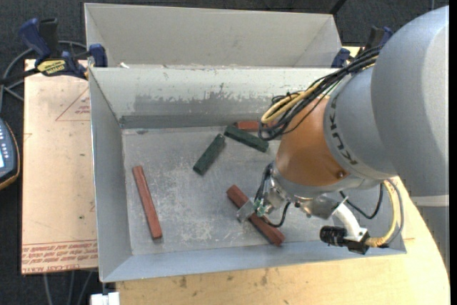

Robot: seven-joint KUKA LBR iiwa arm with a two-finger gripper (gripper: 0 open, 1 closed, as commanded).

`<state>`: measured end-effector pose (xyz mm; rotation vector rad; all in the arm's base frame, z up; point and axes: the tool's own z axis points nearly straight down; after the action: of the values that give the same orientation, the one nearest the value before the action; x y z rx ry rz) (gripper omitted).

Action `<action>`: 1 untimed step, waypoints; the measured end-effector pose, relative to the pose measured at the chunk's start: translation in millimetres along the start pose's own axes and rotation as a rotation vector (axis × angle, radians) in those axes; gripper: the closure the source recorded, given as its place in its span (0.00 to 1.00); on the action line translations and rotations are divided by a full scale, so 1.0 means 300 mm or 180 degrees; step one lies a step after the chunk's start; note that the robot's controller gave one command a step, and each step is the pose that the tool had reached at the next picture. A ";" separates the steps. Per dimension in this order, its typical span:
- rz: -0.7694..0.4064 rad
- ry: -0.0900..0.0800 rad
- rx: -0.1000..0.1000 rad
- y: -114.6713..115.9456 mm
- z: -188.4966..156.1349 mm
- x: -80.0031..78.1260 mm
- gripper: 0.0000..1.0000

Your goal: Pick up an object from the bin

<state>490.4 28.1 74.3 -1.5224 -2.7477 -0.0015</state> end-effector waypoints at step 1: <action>-0.0015 -0.0014 -0.0017 -0.017 -0.272 -0.014 1.00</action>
Offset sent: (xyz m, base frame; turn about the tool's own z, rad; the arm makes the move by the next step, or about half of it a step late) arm -0.0041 -0.0062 0.0784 -0.0023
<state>488.2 21.8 155.9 -1.5191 -2.7569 -0.0054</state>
